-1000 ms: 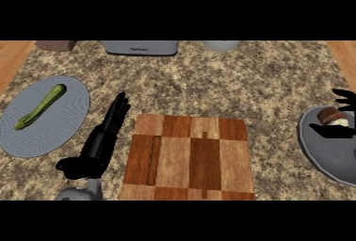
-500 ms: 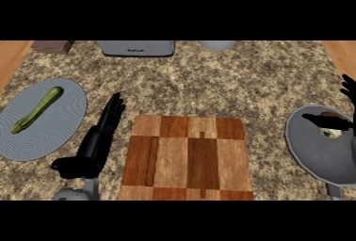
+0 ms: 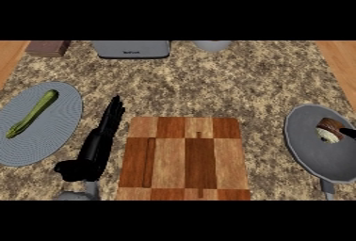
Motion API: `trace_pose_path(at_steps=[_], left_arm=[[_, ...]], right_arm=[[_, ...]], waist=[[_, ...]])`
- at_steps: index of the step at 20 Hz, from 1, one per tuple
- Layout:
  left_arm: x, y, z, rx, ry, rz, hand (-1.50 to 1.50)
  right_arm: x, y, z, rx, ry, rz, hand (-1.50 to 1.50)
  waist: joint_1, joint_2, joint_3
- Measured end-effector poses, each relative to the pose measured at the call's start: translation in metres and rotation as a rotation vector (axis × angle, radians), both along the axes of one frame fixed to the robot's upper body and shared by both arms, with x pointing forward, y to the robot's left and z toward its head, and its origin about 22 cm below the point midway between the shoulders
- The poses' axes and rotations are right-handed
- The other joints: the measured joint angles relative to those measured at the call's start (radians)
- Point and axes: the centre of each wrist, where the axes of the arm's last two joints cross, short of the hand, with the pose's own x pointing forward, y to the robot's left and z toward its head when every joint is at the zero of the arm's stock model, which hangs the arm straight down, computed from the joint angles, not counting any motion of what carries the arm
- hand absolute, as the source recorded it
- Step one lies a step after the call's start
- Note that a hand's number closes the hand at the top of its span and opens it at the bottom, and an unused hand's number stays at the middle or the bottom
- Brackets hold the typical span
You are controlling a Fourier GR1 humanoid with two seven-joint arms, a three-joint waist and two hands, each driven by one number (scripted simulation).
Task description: Pick the cupcake from the cutting board and place it in the pan
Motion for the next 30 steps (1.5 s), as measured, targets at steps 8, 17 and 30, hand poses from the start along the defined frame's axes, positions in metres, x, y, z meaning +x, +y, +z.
trace_pose_path(at_steps=[8,17,30], left_arm=[[-0.001,0.004,0.0,-0.001,0.004,-0.003,0.0],[-0.003,0.008,0.005,-0.002,0.001,0.004,0.0],[0.003,0.0,0.001,0.002,0.001,0.004,0.0]], right_arm=[[-0.072,-0.045,-0.007,0.09,-0.019,0.146,-1.5],[-0.116,-0.051,-0.019,0.032,0.008,0.147,-1.5],[-0.148,-0.042,-0.022,-0.037,0.03,0.169,-1.5]], waist=[[-0.002,0.0,0.0],[0.0,-0.001,0.0],[-0.001,-0.001,-0.001]])
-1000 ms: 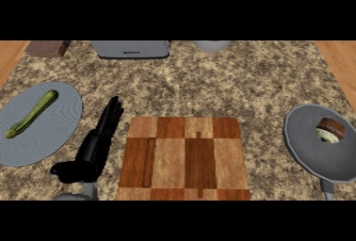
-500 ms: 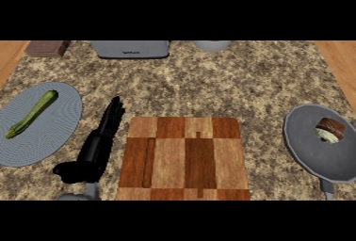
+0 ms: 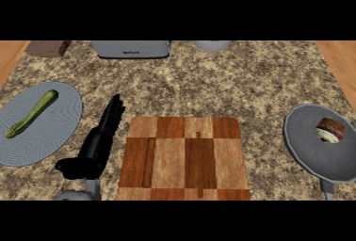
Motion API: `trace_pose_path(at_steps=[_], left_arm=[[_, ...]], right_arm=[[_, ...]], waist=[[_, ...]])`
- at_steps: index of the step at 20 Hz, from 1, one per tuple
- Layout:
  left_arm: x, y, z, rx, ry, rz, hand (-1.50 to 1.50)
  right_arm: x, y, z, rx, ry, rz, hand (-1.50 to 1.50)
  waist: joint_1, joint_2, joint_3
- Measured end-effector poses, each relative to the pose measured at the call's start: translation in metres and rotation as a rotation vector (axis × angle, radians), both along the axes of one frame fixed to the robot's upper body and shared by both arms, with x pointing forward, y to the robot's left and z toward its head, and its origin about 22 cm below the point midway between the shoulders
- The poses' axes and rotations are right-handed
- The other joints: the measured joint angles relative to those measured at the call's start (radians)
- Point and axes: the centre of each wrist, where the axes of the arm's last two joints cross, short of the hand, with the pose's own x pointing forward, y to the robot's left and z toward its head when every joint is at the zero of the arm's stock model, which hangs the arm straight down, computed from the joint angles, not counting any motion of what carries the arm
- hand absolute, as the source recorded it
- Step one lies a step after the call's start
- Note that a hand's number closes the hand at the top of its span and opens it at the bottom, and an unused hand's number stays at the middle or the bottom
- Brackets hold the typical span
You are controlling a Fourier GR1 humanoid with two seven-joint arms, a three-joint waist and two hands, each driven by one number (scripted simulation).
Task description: Pick the cupcake from the cutting board and place it in the pan
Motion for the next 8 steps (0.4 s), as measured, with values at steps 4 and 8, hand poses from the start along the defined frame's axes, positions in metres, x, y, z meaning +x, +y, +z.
trace_pose_path(at_steps=[4,8], left_arm=[[-0.0045,0.0029,0.0027,0.001,0.0,-0.007,0.0],[-0.0036,-0.0015,0.0057,-0.001,0.005,-0.007,0.0]], right_arm=[[-0.0042,-0.0047,0.005,-0.02,0.005,0.002,-1.5],[-0.0067,-0.0044,0.0092,-0.057,-0.012,-0.009,-1.5]], waist=[[0.002,0.0,0.0],[0.001,0.0,0.0]])
